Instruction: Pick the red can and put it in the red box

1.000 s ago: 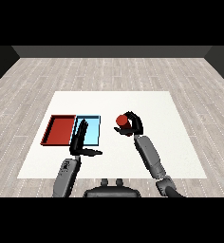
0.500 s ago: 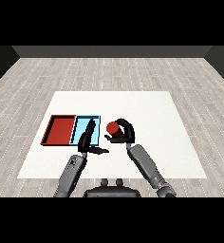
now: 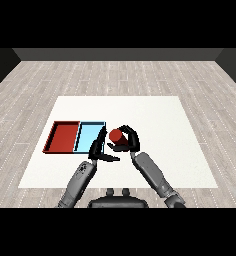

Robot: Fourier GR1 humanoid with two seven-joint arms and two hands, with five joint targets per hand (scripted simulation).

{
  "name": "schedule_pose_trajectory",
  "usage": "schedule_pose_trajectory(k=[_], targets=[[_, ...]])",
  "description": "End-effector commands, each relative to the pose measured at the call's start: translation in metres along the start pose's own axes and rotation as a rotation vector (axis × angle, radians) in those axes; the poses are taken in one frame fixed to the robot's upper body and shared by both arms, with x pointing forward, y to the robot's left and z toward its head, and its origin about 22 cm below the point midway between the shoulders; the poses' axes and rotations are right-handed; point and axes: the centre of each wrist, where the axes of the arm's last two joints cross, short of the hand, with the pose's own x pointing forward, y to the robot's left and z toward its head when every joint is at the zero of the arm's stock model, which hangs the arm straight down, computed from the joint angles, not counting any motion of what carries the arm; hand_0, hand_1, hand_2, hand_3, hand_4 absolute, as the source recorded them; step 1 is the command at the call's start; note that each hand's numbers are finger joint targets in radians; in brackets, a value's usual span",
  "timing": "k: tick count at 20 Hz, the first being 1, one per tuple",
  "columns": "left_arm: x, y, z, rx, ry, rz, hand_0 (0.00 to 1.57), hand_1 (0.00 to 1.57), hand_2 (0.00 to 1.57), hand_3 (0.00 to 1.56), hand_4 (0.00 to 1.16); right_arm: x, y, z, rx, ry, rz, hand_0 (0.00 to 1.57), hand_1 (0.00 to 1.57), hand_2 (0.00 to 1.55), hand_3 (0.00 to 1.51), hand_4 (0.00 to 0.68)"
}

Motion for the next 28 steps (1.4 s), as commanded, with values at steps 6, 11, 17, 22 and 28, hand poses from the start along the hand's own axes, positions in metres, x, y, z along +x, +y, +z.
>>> schedule_pose_trajectory(k=[6, 11, 17, 22, 28], targets=[[-0.027, 0.001, -0.012, -0.025, 0.036, 0.014, 0.00, 0.00, 0.00, 0.00, 0.00, 0.017, -0.004, 0.007, 0.009, -0.005, 0.001, 1.45, 1.45, 1.43, 1.38, 0.641], [-0.013, 0.005, -0.008, -0.033, 0.041, 0.023, 0.00, 0.00, 0.00, 0.00, 0.00, 0.020, 0.017, 0.000, 0.036, 0.007, -0.040, 1.44, 1.44, 1.44, 1.38, 0.628], [-0.009, -0.028, -0.021, -0.048, 0.032, 0.073, 0.00, 0.00, 0.00, 0.00, 0.00, 0.015, 0.029, 0.008, 0.044, 0.015, -0.064, 1.49, 1.49, 1.44, 1.37, 0.622], [-0.018, -0.033, -0.016, -0.065, 0.036, 0.077, 0.00, 0.00, 0.00, 0.00, 0.00, 0.003, 0.039, 0.000, 0.062, -0.012, -0.054, 1.50, 1.50, 1.45, 1.38, 0.618], [-0.012, -0.037, -0.023, -0.067, -0.015, 0.038, 0.00, 0.00, 0.00, 0.00, 0.16, -0.008, 0.047, 0.012, 0.088, 0.009, -0.066, 1.48, 1.48, 1.46, 1.37, 0.642]])
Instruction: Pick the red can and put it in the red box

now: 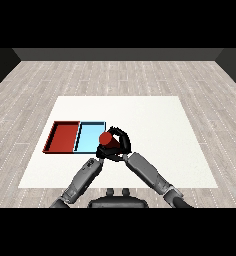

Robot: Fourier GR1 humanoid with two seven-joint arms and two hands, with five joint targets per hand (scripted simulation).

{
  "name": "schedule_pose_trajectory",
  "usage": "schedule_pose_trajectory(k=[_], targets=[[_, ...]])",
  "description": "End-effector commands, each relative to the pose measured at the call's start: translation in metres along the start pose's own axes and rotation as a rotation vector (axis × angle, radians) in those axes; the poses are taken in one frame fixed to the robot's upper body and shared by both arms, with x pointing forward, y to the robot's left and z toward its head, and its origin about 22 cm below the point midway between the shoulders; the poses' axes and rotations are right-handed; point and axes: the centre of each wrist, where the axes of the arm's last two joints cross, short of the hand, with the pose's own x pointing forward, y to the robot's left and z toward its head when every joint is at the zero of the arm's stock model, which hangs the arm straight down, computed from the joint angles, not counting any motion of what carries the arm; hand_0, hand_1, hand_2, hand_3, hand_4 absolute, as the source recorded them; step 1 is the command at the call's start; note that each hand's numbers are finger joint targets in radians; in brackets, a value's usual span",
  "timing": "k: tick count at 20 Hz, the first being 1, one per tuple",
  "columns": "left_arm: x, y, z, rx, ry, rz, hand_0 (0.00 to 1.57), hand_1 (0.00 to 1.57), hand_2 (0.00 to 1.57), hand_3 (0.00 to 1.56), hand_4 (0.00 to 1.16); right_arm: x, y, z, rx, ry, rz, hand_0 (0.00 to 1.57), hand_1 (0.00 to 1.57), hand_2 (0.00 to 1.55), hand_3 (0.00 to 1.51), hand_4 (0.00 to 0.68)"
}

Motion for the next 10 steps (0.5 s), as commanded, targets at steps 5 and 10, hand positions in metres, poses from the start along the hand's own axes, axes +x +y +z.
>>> schedule_pose_trajectory(k=[5, 10], targets=[[0.004, -0.007, -0.003, 0.203, 0.044, -0.108, 0.61, 0.61, 0.63, 0.00, 0.61, 0.004, 0.015, -0.001, 0.013, -0.008, 0.013, 1.47, 1.47, 1.45, 1.37, 0.629], [-0.010, -0.004, -0.004, 0.242, 0.123, -0.105, 1.57, 1.57, 1.50, 1.38, 0.91, 0.008, 0.011, -0.007, 0.012, 0.006, -0.007, 1.53, 1.53, 1.46, 1.38, 0.626]])
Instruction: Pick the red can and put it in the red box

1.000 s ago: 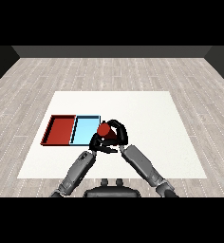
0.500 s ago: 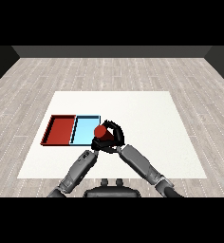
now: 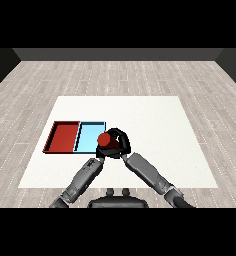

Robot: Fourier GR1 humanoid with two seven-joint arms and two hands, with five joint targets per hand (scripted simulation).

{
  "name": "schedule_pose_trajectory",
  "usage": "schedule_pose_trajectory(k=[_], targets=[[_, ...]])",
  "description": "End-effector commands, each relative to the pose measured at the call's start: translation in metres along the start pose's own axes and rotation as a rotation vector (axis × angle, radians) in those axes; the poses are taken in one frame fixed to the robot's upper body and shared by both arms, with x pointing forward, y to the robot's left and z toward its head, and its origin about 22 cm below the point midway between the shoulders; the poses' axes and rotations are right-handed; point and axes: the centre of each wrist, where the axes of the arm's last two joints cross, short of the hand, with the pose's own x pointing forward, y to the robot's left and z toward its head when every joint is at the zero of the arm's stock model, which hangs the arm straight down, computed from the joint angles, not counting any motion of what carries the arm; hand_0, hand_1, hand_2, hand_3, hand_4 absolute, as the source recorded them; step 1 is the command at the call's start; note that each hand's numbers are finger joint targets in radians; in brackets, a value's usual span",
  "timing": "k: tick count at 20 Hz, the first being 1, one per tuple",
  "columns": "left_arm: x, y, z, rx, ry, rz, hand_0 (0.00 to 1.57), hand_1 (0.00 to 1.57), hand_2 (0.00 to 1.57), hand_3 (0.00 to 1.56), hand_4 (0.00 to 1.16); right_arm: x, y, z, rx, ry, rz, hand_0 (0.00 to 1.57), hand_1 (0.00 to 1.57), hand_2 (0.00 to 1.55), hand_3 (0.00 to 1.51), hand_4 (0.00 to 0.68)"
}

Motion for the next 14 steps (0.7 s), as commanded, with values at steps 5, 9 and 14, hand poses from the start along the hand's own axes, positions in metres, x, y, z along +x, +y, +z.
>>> schedule_pose_trajectory(k=[5, 9, 14], targets=[[0.007, -0.015, -0.009, 0.104, -0.008, -0.056, 1.56, 1.56, 1.51, 1.41, 0.97, 0.000, 0.006, -0.006, 0.015, 0.014, -0.026, 1.50, 1.50, 1.45, 1.38, 0.606], [-0.004, 0.001, -0.003, 0.150, -0.045, -0.041, 1.57, 1.57, 1.52, 1.41, 0.96, 0.005, -0.008, -0.002, 0.005, 0.013, -0.047, 1.43, 1.43, 1.44, 1.38, 0.618], [0.026, -0.005, -0.011, 0.157, -0.082, -0.072, 1.57, 1.57, 1.53, 1.44, 1.08, 0.012, 0.005, 0.015, -0.012, 0.009, -0.113, 1.32, 1.32, 1.32, 1.25, 0.123]])
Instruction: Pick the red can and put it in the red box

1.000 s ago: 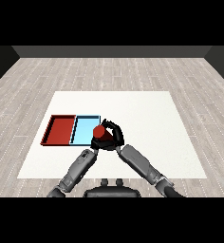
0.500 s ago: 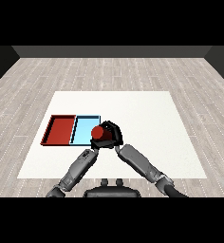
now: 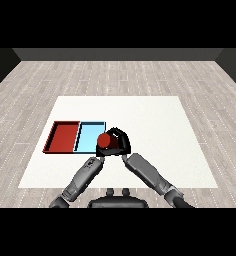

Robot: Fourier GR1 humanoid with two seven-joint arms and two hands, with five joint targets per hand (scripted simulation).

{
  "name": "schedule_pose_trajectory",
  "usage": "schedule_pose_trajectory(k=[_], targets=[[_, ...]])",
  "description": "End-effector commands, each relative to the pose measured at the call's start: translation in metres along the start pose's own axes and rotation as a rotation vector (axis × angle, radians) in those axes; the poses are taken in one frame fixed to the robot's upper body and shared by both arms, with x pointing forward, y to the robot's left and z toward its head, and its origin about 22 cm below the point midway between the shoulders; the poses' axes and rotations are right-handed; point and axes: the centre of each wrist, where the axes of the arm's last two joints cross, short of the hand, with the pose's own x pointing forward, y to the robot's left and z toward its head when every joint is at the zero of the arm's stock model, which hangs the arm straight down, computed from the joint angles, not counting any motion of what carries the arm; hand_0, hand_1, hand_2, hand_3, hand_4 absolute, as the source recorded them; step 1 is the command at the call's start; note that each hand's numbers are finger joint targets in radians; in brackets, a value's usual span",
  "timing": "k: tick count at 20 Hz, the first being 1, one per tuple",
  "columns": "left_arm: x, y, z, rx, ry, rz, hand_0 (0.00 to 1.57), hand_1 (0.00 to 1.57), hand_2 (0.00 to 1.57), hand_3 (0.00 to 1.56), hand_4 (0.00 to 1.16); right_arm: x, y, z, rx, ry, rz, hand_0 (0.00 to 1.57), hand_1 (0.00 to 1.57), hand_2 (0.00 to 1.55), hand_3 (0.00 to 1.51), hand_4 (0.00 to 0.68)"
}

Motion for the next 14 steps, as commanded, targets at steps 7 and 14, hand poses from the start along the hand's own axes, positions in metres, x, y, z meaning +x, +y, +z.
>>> schedule_pose_trajectory(k=[7, 14], targets=[[0.011, 0.001, -0.017, 0.036, -0.011, -0.002, 1.57, 1.57, 1.53, 1.45, 1.12, 0.001, 0.000, 0.002, 0.047, 0.014, 0.062, 0.00, 0.00, 0.00, 0.00, 0.000], [-0.004, -0.002, 0.005, 0.044, 0.050, -0.009, 1.57, 1.57, 1.57, 1.50, 1.14, -0.011, -0.008, 0.020, 0.029, 0.009, 0.056, 0.00, 0.00, 0.00, 0.00, 0.000]])
